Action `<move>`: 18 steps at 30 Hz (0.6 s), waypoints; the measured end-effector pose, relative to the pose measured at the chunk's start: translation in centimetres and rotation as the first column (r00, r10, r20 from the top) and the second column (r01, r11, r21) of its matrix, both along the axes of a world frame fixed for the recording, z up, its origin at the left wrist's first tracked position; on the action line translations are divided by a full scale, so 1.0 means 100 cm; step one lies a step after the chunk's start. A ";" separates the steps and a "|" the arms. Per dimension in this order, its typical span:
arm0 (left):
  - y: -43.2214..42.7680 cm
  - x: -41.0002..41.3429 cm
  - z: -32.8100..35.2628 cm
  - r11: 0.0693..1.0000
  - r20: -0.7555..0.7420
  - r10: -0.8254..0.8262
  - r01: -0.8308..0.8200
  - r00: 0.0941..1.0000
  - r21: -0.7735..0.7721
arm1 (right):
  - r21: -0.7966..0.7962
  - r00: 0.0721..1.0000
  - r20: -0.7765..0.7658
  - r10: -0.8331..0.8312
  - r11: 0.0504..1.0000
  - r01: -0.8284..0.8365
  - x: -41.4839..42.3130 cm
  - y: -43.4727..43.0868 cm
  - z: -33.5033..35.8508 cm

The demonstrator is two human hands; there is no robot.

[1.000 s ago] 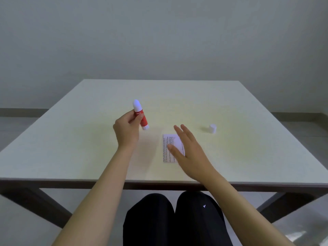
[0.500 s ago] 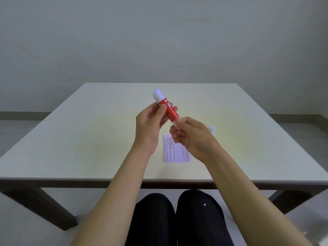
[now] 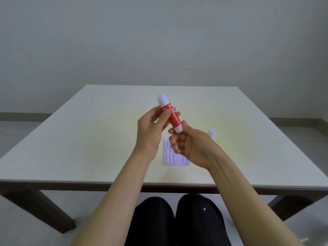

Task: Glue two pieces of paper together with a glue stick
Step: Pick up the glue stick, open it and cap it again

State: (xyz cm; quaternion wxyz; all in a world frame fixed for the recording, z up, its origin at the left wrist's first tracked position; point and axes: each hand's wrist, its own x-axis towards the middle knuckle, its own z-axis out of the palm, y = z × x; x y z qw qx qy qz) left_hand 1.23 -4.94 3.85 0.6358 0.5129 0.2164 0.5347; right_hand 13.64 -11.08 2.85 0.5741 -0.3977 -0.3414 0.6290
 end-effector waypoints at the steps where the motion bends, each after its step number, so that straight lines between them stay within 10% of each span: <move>1: 0.000 0.000 0.000 1.000 0.000 0.008 -0.008 1.000 -0.005 | 0.088 0.991 0.092 -0.093 0.993 0.085 -0.004 0.000 -0.003; 2: 0.000 0.000 0.000 1.000 -0.001 0.014 -0.014 1.000 -0.010 | 0.211 0.923 0.289 -0.254 0.957 0.197 -0.008 0.000 -0.007; 4: -0.002 0.002 0.000 1.000 -0.006 0.015 -0.016 1.000 -0.021 | 0.518 0.381 0.682 -0.624 0.780 0.351 -0.015 0.002 -0.019; 6: -0.004 0.003 -0.001 1.000 -0.012 0.010 -0.010 1.000 -0.022 | 0.659 0.042 0.702 -0.711 0.672 0.338 -0.020 0.002 -0.029; 8: -0.003 0.002 -0.003 1.000 -0.028 0.010 -0.011 1.000 -0.015 | 0.436 0.361 0.729 -0.582 0.800 0.411 -0.019 0.003 -0.024; 11: -0.001 -0.002 -0.005 1.000 -0.064 0.012 -0.012 0.998 0.001 | -0.080 0.932 0.332 -0.142 0.981 0.178 -0.006 0.003 -0.010; 15: -0.001 -0.002 -0.004 1.000 -0.053 -0.010 0.009 0.999 -0.016 | -0.040 0.999 0.030 -0.012 0.999 0.013 0.000 -0.001 -0.011; 18: -0.001 0.001 -0.004 0.997 -0.058 0.043 -0.046 0.997 -0.054 | 0.245 0.849 0.378 -0.369 0.924 0.292 -0.012 -0.001 -0.016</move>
